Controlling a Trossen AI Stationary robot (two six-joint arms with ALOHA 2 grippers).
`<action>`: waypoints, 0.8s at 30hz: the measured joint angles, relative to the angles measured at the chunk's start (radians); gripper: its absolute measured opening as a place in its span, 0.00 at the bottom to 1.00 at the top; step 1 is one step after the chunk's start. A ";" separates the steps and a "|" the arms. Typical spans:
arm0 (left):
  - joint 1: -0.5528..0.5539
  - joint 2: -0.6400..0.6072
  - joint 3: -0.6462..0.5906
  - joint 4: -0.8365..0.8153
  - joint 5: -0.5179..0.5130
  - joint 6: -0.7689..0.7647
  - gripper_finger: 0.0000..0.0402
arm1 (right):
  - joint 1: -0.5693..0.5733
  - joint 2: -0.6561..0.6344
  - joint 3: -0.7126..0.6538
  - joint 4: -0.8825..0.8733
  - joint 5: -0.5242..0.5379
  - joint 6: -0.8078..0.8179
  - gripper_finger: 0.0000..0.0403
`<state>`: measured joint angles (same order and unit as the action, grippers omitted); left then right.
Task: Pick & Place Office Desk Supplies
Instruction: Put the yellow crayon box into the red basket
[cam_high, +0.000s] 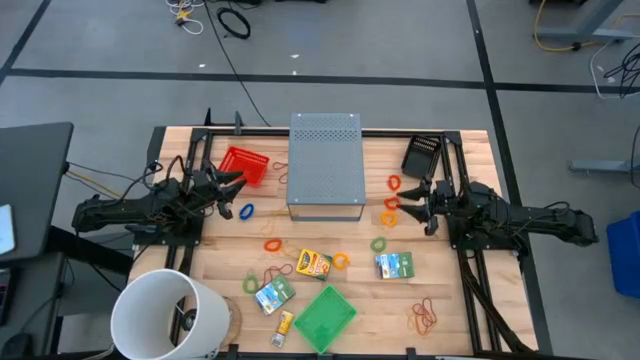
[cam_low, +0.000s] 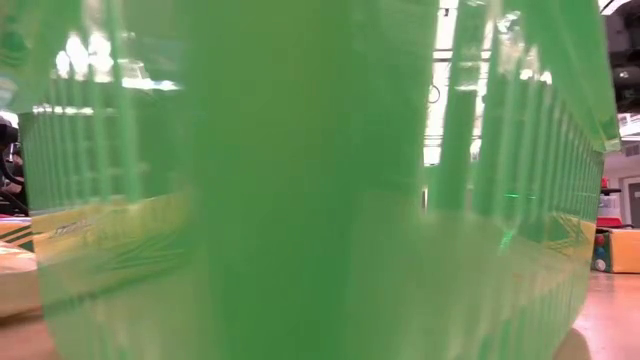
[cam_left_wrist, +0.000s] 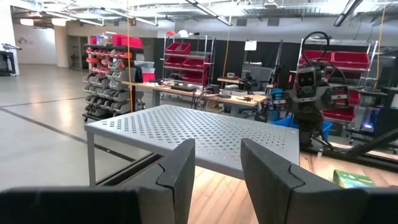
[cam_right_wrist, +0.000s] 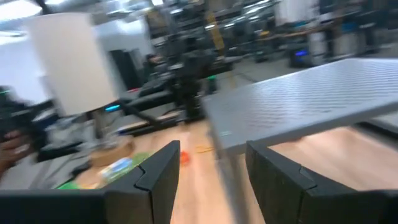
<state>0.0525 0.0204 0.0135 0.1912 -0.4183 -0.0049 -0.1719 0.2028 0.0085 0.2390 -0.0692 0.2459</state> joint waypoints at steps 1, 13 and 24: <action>0.000 0.000 0.000 0.000 0.000 -0.006 0.34 | 0.000 0.000 0.000 -0.002 0.033 0.000 0.47; 0.000 0.000 0.000 -0.018 0.025 -0.084 0.34 | 0.000 0.000 0.000 -0.008 0.121 0.039 0.47; 0.000 0.000 0.000 -0.107 0.299 -0.073 0.34 | 0.001 0.000 0.000 -0.093 -0.011 0.021 0.47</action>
<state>0.0521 0.0204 0.0135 0.0841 -0.1191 -0.0779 -0.1711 0.2028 0.0086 0.1459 -0.0807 0.2673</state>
